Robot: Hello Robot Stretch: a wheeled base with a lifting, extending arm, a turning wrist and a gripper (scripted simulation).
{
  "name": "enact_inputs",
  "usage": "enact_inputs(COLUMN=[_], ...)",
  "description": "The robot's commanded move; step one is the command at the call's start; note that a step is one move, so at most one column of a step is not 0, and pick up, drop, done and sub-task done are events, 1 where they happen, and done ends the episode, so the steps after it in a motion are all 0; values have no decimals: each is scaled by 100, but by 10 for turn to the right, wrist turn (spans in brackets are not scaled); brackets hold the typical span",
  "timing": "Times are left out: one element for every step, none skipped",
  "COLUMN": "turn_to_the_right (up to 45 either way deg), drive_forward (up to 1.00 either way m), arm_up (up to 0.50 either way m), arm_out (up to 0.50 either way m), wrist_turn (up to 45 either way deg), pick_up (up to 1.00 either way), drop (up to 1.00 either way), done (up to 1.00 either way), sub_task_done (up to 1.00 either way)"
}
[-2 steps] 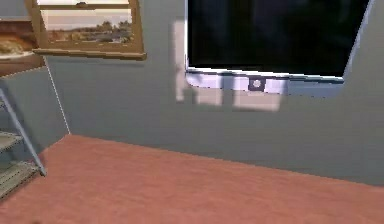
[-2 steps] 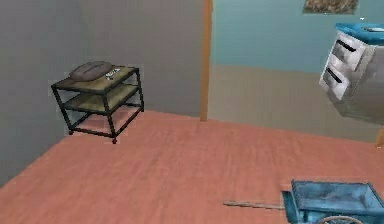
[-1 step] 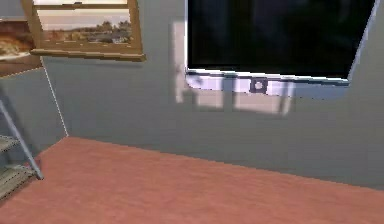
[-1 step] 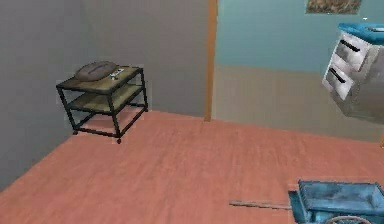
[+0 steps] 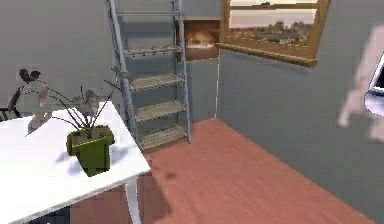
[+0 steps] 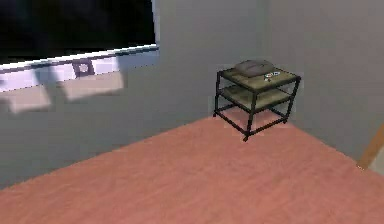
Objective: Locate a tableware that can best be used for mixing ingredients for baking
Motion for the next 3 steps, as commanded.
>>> enact_inputs(turn_to_the_right=[-450,-300,0], drive_forward=[0,0,0], arm_up=[0,0,0], arm_out=[0,0,0], wrist_turn=[0,0,0], pick_up=[0,0,0], drop=[0,0,0], done=[0,0,100], sub_task_done=[0,0,0])
